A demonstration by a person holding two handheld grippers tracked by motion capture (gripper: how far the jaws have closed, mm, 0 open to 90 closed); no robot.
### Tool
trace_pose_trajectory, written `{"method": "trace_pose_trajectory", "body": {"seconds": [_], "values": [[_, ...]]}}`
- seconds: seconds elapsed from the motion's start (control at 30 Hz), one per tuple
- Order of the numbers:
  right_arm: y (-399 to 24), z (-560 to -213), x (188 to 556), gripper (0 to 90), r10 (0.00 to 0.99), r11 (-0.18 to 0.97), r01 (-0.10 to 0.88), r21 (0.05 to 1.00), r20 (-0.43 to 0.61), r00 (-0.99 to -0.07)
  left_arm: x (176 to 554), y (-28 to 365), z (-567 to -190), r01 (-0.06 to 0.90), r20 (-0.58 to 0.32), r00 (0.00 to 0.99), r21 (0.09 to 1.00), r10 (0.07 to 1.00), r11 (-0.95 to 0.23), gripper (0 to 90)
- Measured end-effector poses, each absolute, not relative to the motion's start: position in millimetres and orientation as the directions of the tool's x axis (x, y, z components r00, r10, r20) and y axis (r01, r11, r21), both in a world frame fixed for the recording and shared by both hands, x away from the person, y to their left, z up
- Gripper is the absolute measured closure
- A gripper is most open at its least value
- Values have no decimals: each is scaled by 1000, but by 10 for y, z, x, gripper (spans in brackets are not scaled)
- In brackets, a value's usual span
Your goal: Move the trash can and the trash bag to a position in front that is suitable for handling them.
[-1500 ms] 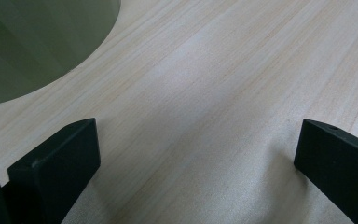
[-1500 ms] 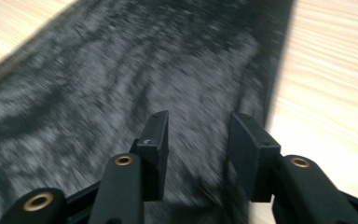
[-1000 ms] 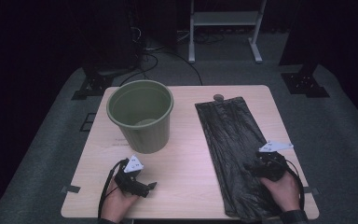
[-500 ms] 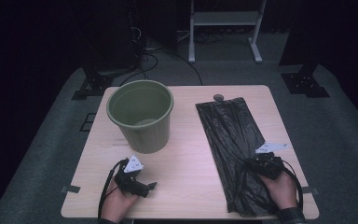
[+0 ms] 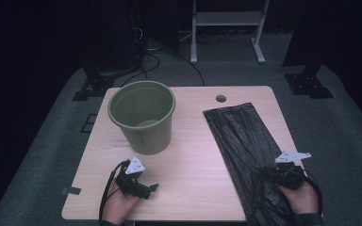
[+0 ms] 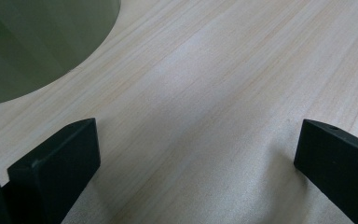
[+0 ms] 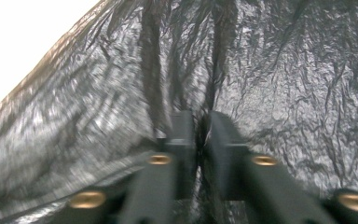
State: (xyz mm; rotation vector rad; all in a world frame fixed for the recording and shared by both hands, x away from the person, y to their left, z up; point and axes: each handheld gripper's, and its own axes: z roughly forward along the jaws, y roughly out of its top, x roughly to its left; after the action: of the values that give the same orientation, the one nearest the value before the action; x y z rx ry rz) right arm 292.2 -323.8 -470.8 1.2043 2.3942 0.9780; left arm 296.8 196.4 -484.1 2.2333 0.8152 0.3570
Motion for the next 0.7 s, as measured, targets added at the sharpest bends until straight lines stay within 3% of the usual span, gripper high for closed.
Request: {"method": "trace_pose_trajectory", "body": {"seconds": [0.03, 0.07, 0.13, 0.23, 0.3, 0.7], "values": [[-3247, -4694, 2910, 493, 804, 402, 590, 701, 38, -593, 2968, 1964, -4841, 448, 12, 762, 712, 648, -541, 0], [-3247, -4694, 2910, 493, 804, 402, 590, 701, 38, -593, 2968, 1964, -4841, 448, 12, 761, 712, 648, -540, 0], [-3222, -4692, 2936, 336, 816, 383, 582, 717, 32, -577, 2967, 1964, -4841, 448, 12, 761, 712, 648, -540, 0], [-3166, -4731, 3004, 188, 832, 371, 594, 714, 28, -554, 2967, 1964, -4841, 448, 12, 761, 713, 648, -539, 0], [-3139, -4772, 3046, 143, 835, 371, 598, 711, 26, -549, 2964, 1962, -4840, 449, 12, 760, 712, 650, -539, 0], [-3127, -4868, 3055, 110, 822, 384, 569, 727, 11, -569, 2940, 2001, -4818, 462, -8, 759, 711, 651, -530, 0]]}}
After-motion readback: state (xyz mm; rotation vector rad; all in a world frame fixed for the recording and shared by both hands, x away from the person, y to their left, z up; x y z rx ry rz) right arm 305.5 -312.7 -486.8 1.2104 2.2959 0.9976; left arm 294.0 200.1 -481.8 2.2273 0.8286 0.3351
